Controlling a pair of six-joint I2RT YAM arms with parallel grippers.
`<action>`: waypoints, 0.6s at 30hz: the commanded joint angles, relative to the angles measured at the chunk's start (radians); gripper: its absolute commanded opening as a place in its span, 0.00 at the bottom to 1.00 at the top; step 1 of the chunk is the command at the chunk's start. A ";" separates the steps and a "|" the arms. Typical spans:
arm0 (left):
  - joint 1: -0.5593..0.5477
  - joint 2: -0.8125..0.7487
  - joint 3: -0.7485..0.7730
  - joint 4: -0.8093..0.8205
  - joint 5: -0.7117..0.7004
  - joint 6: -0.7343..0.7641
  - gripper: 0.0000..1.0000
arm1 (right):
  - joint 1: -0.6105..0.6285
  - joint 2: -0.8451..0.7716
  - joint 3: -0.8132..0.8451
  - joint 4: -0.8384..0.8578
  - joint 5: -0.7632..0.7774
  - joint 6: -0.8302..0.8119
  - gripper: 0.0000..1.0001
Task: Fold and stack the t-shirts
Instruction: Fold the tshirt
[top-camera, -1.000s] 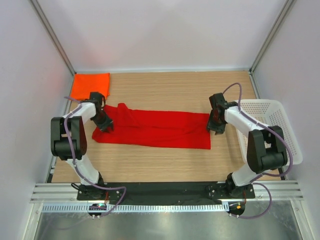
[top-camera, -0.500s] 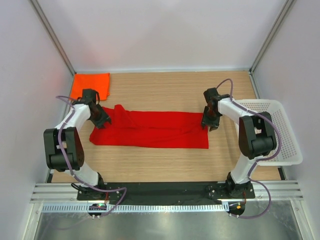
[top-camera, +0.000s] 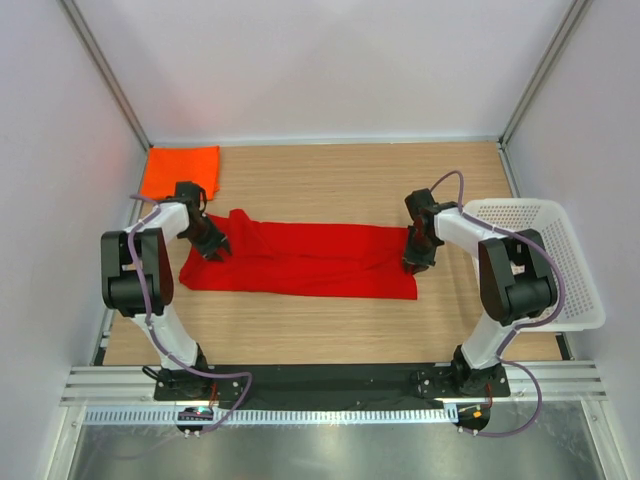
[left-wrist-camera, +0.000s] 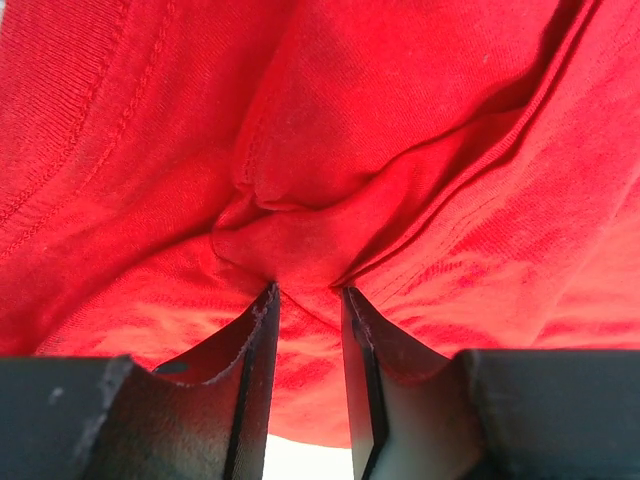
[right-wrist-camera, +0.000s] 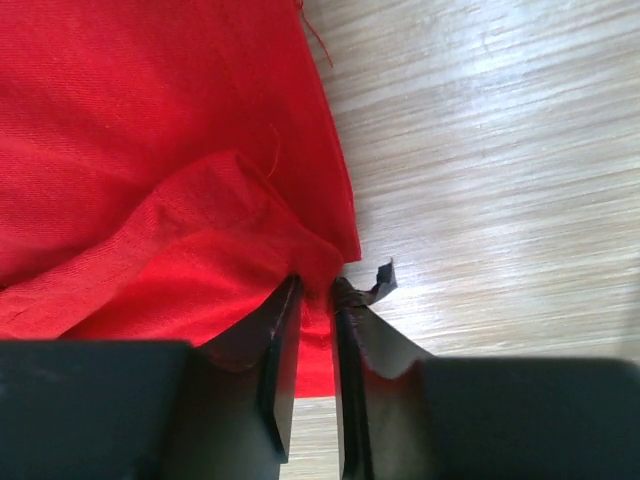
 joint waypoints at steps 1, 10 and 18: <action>-0.004 0.022 0.000 0.015 -0.009 0.002 0.32 | 0.004 -0.052 -0.024 0.008 0.042 0.022 0.24; 0.007 0.040 -0.025 0.014 -0.054 0.005 0.31 | 0.004 -0.083 -0.009 -0.077 0.157 0.019 0.01; 0.010 0.043 -0.036 0.015 -0.052 -0.005 0.31 | -0.008 -0.114 -0.074 -0.123 0.208 0.054 0.09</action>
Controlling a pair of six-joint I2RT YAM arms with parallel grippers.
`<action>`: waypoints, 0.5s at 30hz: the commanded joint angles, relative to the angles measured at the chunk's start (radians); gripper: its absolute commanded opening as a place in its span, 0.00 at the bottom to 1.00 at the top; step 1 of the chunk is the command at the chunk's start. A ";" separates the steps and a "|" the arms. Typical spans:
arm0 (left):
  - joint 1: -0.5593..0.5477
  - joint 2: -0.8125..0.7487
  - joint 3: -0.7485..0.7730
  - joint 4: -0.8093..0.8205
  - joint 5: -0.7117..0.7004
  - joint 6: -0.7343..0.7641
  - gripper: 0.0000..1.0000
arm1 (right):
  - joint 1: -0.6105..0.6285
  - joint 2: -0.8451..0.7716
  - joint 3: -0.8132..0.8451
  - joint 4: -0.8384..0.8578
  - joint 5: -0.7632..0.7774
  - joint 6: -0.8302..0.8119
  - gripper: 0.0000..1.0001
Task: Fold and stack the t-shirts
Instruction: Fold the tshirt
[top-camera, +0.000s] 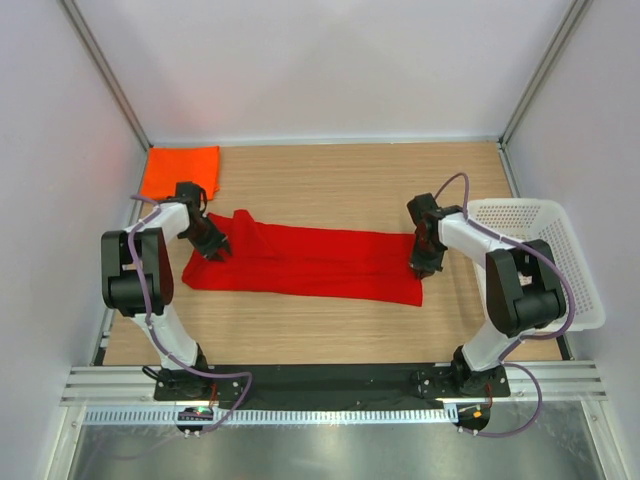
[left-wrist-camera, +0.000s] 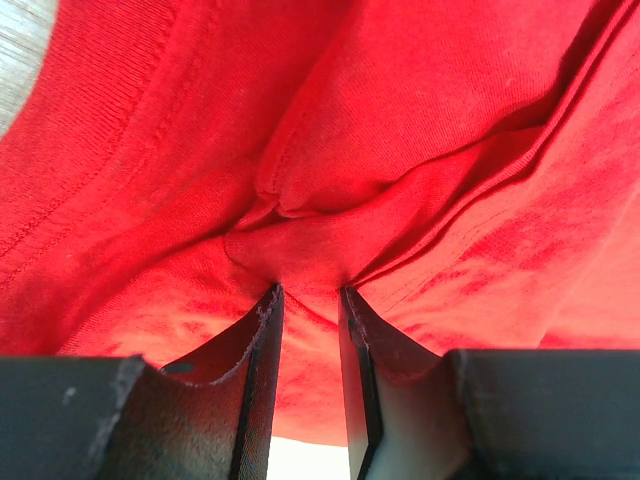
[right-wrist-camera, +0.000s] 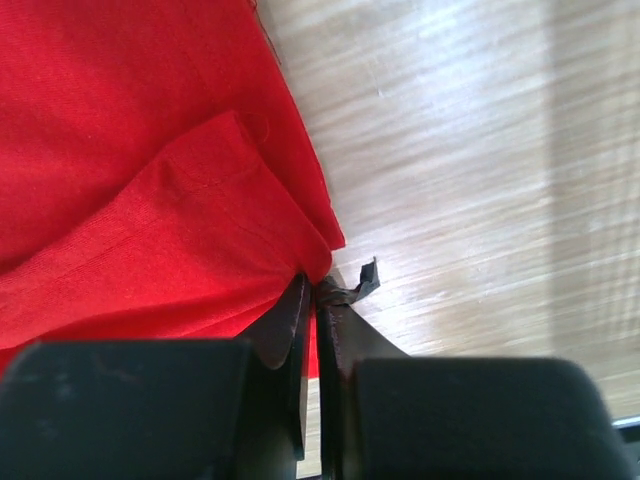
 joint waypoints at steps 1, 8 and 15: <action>0.007 0.033 -0.034 0.016 -0.052 0.006 0.31 | -0.013 -0.024 -0.040 -0.048 0.055 0.017 0.12; 0.006 -0.030 -0.011 0.004 -0.029 0.052 0.35 | -0.013 -0.012 0.067 -0.072 0.050 -0.057 0.38; -0.010 -0.120 0.003 -0.030 0.003 0.040 0.39 | -0.003 -0.021 0.143 -0.073 -0.013 -0.070 0.40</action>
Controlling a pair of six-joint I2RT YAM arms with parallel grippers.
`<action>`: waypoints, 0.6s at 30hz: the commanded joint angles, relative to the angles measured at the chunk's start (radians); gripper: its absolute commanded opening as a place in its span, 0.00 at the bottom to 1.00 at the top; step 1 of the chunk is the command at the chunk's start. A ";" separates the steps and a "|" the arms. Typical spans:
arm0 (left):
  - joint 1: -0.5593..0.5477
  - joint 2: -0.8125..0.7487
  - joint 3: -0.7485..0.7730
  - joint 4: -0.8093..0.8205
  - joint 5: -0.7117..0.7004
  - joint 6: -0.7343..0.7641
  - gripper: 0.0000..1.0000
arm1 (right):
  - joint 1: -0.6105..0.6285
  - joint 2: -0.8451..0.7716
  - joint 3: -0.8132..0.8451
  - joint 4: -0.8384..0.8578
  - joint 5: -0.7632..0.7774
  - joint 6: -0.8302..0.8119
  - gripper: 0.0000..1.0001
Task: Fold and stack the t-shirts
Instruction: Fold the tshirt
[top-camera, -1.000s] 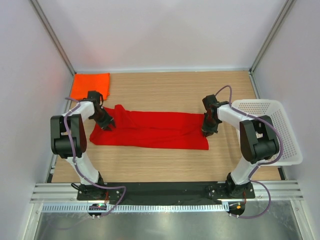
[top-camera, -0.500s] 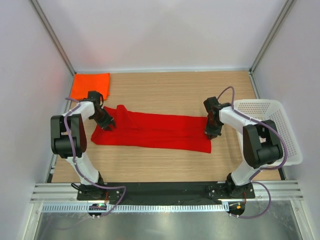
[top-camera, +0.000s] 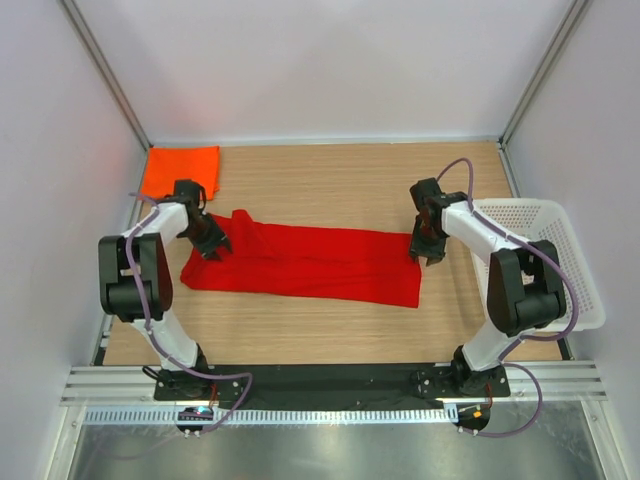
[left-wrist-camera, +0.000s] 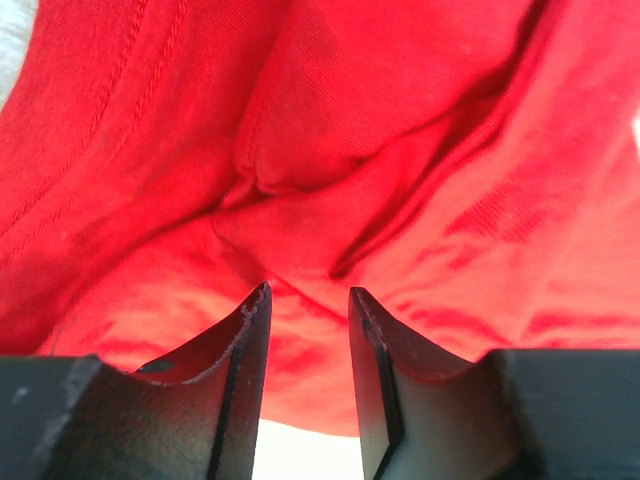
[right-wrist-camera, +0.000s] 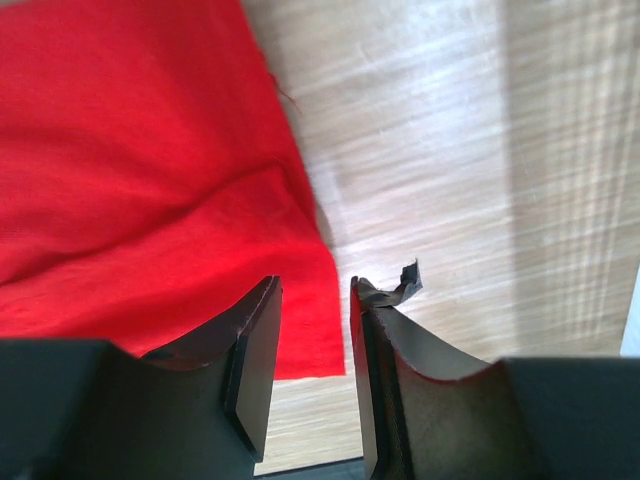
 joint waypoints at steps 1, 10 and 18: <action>-0.006 -0.096 0.005 -0.026 0.002 0.001 0.40 | 0.006 -0.016 0.028 0.037 -0.035 -0.012 0.40; -0.006 -0.164 0.039 -0.059 0.045 -0.039 0.43 | -0.017 0.168 0.037 0.159 -0.046 -0.032 0.25; -0.011 -0.086 0.085 -0.054 0.059 -0.042 0.44 | -0.017 0.087 0.106 0.096 0.002 -0.072 0.30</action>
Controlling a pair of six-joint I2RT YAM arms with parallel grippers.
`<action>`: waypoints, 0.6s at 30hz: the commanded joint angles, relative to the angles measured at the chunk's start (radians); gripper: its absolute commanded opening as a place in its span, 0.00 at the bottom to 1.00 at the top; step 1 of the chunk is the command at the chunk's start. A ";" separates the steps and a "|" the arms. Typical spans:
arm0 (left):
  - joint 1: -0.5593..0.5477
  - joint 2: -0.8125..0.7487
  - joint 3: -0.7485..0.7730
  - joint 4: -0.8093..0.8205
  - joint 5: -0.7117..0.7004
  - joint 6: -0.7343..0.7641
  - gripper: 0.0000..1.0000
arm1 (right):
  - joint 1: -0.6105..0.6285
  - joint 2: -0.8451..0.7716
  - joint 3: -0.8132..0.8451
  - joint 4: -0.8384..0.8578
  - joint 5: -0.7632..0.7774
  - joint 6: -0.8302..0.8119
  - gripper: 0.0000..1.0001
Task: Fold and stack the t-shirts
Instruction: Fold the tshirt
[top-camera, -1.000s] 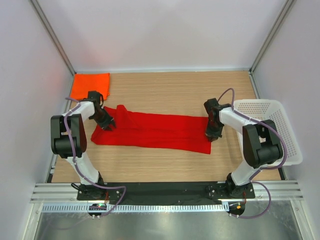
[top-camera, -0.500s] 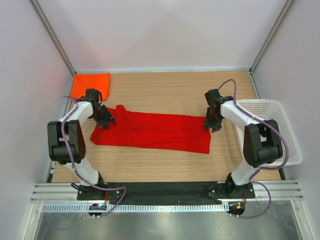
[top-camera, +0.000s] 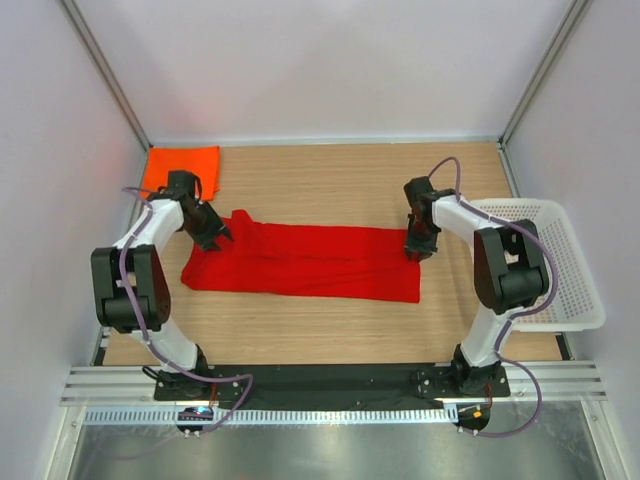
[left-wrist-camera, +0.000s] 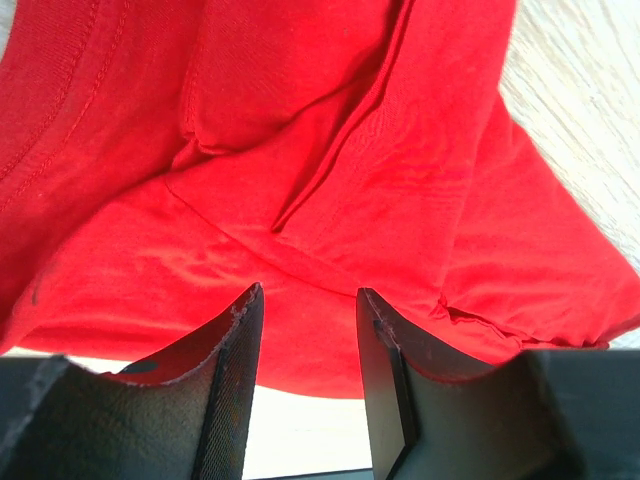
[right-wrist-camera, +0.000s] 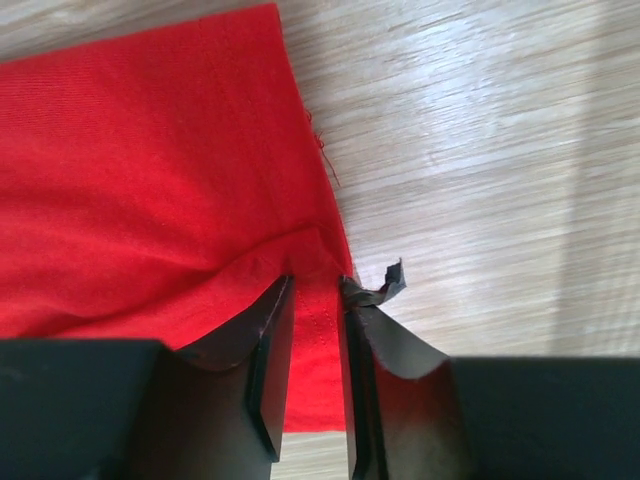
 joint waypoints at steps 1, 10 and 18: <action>-0.008 0.030 0.041 -0.007 0.020 -0.007 0.44 | -0.002 -0.103 0.072 -0.026 0.048 -0.026 0.32; -0.046 0.089 0.036 -0.005 -0.051 -0.044 0.43 | -0.003 -0.245 0.101 -0.042 -0.057 -0.054 0.33; -0.083 0.140 0.067 -0.051 -0.131 -0.078 0.39 | -0.006 -0.310 0.049 0.004 -0.080 -0.046 0.28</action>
